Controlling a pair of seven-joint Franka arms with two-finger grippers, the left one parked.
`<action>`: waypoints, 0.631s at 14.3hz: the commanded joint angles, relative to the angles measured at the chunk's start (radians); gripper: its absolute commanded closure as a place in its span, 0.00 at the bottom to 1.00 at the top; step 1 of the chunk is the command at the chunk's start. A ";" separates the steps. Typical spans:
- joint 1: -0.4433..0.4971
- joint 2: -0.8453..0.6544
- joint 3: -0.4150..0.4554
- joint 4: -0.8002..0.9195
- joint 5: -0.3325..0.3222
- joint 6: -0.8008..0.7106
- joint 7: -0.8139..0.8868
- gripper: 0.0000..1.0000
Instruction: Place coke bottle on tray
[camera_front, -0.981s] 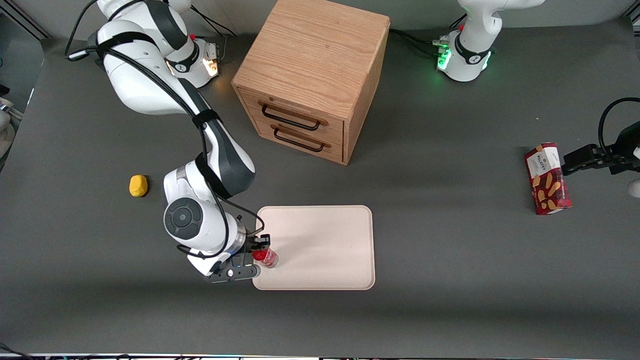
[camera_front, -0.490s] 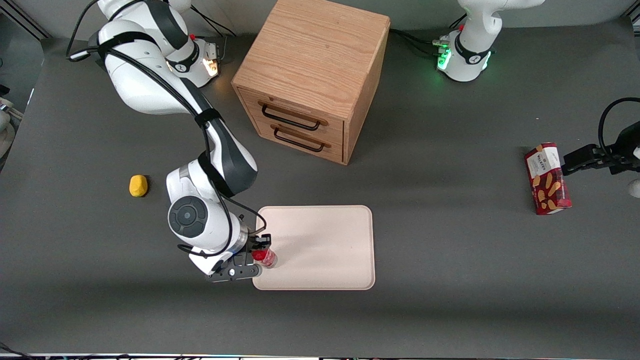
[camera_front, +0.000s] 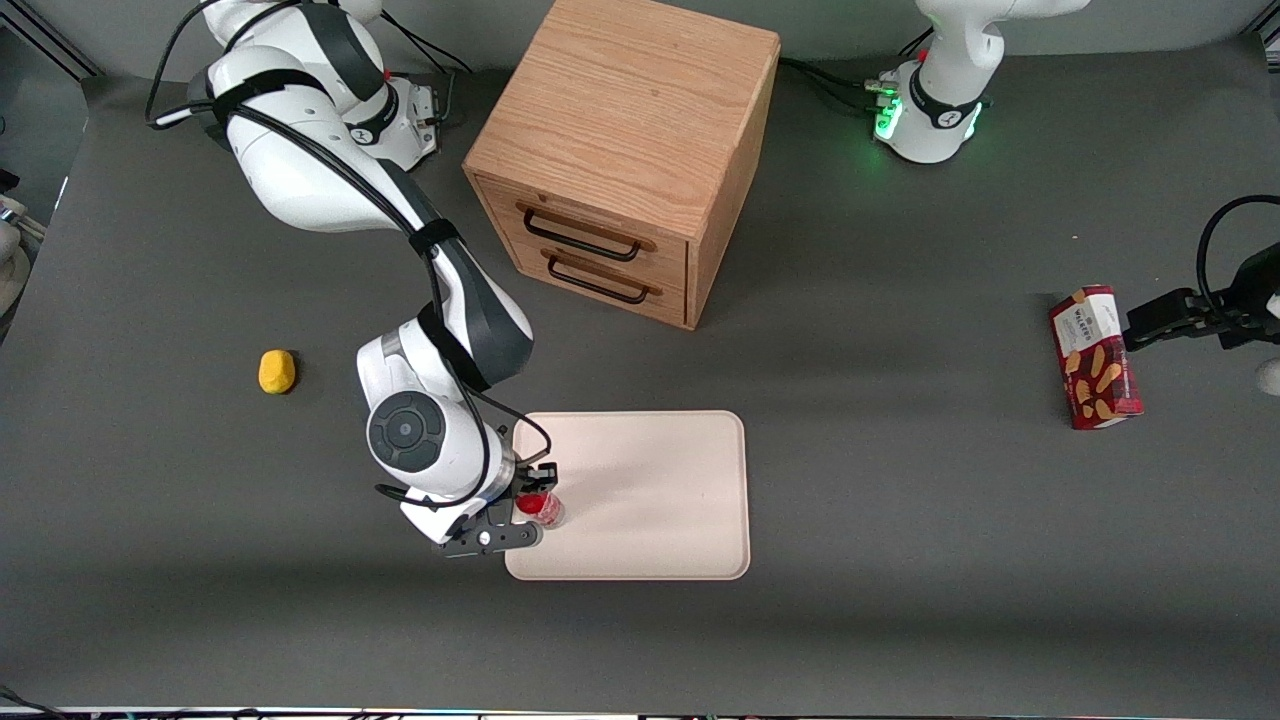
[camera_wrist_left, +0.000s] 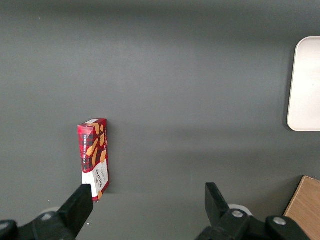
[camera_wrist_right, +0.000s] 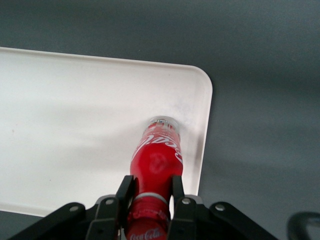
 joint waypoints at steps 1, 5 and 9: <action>0.002 0.013 0.005 0.029 -0.020 -0.009 0.031 0.64; 0.002 0.012 0.005 0.027 -0.033 0.001 0.037 0.00; 0.002 0.012 0.005 0.027 -0.035 0.008 0.038 0.00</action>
